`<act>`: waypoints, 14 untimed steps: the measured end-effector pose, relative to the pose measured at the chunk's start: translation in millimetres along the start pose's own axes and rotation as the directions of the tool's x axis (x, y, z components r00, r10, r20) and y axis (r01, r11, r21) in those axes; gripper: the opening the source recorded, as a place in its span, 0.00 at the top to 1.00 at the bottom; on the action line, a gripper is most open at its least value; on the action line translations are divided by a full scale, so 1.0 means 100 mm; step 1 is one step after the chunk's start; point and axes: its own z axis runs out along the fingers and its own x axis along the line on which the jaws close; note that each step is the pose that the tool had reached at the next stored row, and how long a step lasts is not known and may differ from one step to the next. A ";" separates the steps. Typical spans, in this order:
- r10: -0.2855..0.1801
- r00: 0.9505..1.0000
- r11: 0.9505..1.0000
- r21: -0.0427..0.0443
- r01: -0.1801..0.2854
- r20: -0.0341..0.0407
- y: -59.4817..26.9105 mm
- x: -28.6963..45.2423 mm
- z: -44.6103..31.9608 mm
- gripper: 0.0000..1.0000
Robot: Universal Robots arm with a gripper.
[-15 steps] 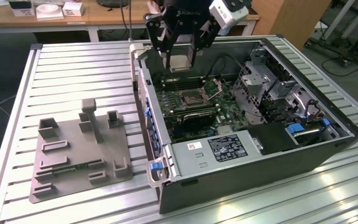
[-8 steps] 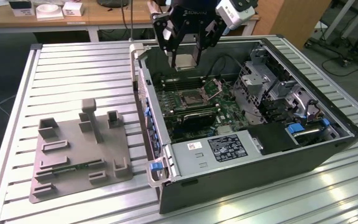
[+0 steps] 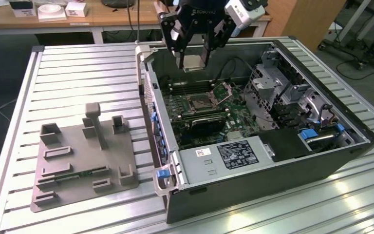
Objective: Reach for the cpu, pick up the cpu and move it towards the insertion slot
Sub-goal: 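Pick up the cpu and move it towards the insertion slot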
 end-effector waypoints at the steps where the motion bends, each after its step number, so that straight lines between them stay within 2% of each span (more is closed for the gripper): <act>1: 0.000 1.000 1.000 0.000 0.000 0.000 0.012 0.000 0.002 0.45; 6: 0.000 1.000 1.000 0.000 0.000 0.000 0.054 -0.001 0.007 0.45; 14: 0.000 1.000 1.000 -0.001 0.000 0.000 0.056 -0.001 0.007 0.45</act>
